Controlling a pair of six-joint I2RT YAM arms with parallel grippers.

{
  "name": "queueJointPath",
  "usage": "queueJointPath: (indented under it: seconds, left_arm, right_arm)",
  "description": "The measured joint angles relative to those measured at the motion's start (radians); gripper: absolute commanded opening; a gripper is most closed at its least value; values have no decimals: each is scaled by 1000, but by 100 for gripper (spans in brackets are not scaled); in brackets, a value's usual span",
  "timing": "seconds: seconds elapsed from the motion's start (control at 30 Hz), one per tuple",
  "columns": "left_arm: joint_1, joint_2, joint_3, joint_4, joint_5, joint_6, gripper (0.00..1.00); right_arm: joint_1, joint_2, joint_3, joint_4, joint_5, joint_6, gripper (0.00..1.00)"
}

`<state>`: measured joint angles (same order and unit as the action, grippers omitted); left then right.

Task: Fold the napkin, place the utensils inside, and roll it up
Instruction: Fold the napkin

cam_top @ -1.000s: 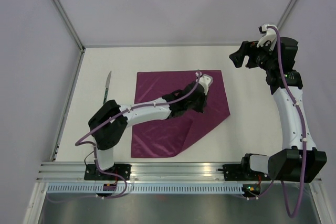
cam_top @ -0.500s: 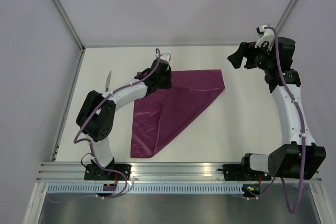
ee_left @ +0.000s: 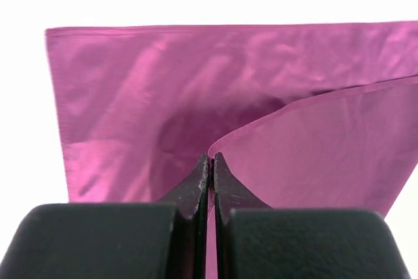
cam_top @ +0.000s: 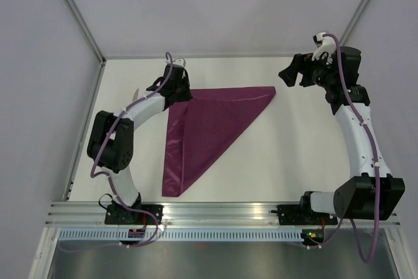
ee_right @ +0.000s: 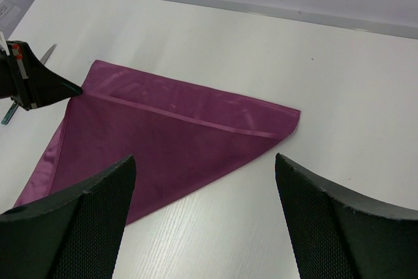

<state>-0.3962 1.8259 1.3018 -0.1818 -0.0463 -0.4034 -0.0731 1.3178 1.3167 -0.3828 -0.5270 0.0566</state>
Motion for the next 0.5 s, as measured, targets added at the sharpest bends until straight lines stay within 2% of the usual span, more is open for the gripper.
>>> queueJointPath:
  seconds: [0.23, 0.5]
  left_arm:
    - [57, 20, 29, -6, 19, 0, 2]
    - [101, 82, 135, -41, 56, 0, 2]
  right_arm:
    - [11, 8, 0, 0, 0, 0, 91]
    - [19, 10, 0, 0, 0, -1, 91]
